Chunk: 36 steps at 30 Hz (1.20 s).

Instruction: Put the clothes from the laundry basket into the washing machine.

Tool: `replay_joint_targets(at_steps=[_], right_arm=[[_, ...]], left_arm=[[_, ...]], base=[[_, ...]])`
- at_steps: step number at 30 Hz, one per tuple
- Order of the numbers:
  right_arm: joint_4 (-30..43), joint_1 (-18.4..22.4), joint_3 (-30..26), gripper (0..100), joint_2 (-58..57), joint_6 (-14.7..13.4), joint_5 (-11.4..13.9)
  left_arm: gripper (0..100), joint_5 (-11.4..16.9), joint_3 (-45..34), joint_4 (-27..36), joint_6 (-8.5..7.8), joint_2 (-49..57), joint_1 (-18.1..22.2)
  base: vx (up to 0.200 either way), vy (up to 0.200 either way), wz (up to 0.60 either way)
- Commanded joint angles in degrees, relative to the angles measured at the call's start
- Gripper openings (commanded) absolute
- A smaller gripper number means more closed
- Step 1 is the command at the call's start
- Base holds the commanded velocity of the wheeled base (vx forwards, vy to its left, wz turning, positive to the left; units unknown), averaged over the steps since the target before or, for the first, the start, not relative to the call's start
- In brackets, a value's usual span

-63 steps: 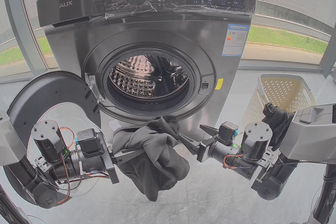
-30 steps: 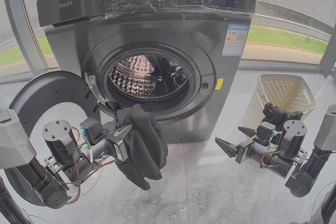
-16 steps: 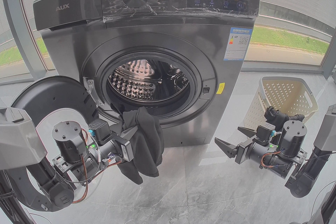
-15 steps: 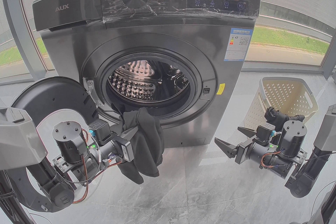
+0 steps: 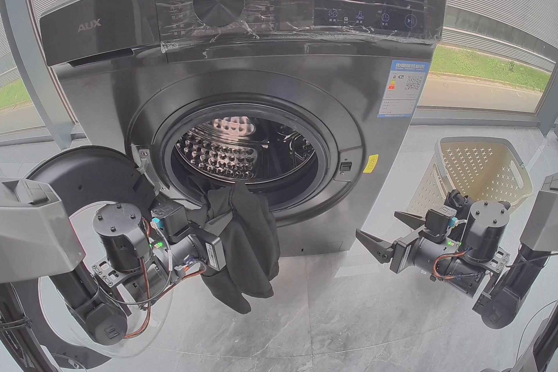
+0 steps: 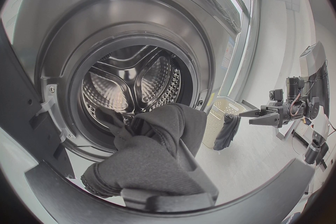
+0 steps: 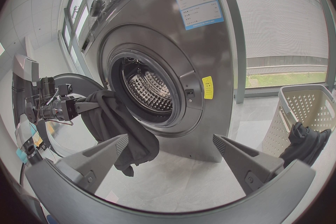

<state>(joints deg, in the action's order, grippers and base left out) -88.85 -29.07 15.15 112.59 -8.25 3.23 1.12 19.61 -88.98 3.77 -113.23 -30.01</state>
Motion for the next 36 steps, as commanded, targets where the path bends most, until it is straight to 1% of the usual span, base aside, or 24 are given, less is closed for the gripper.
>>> replay_joint_targets(at_steps=[1, 2, 5, 16, 22, 26, 28, 29, 31, 32, 33, 34, 35, 36], right_arm=[[0.0, 0.0, 0.1, 100, 0.1, 0.0, 0.0], [0.0, 0.0, 0.1, 100, 0.1, 0.0, 0.0], [0.0, 0.0, 0.1, 100, 0.1, 0.0, 0.0], [0.0, 0.0, 0.0, 100, -0.2, 0.1, 0.0], [0.0, -0.9, -0.4, 100, -0.3, 0.1, 0.0], [0.0, -2.7, -1.5, 100, -0.4, 0.1, 0.1], [0.0, -3.8, -1.5, 100, -0.7, 0.2, 0.0], [0.0, -4.3, -1.5, 100, -1.1, 0.1, -0.1], [0.1, -5.2, -1.6, 100, -1.5, 0.2, -0.1], [0.1, -5.9, -1.6, 100, -1.5, 0.1, -0.1], [0.1, -6.6, -1.7, 100, -1.6, 0.1, -0.1], [0.0, -7.1, -1.9, 100, -1.6, 0.1, -0.1], [0.0, -7.1, -1.9, 100, -1.6, 0.1, -0.1], [0.0, -8.2, -2.3, 100, -1.6, 0.1, -0.1]], left_arm=[[0, 0.0, 0.0, -0.3, 0.01, -0.3, 0.0], [0, 0.0, 0.0, -0.3, 0.1, -0.5, 0.0], [0, 0.0, -0.1, -0.3, 0.01, -0.7, 0.0], [0, 0.0, 0.0, -0.3, 0.01, -0.9, -0.3], [0, 0.0, 0.1, -0.3, 0.01, -0.9, -0.2], [0, 0.1, 0.2, -0.3, 0.19, -1.2, 0.2], [0, 0.0, 1.0, -0.4, 0.01, -1.9, 0.2], [0, -0.2, 1.5, -0.3, -0.6, -2.3, 0.1], [0, -1.1, 4.1, -0.2, -0.69, -3.3, -0.2], [0, -1.2, 5.9, -0.2, -0.16, -4.1, -0.4], [0, -1.1, 7.2, -0.1, -0.08, -5.3, -0.5], [0, -0.9, 8.2, -0.2, -0.34, -6.7, -0.5], [0, -0.9, 8.2, -0.2, -0.34, -6.7, -0.5], [0, -0.7, 10.5, -0.2, -0.43, -9.8, -0.1]], base=[[0.0, 0.0, 0.0], [0.0, 0.0, 0.0], [0.2, 0.0, 0.0], [0.0, 0.0, 0.0], [0.0, 0.0, 0.0], [0.0, 0.0, 0.0], [0.0, 0.0, 0.0], [0.0, 0.0, 0.0], [0.0, 0.0, 0.0], [0.0, 0.0, 0.0], [0.0, 0.0, 0.0], [0.0, 0.0, 0.0], [0.0, 0.0, 0.0], [0.0, 0.0, 0.0]])
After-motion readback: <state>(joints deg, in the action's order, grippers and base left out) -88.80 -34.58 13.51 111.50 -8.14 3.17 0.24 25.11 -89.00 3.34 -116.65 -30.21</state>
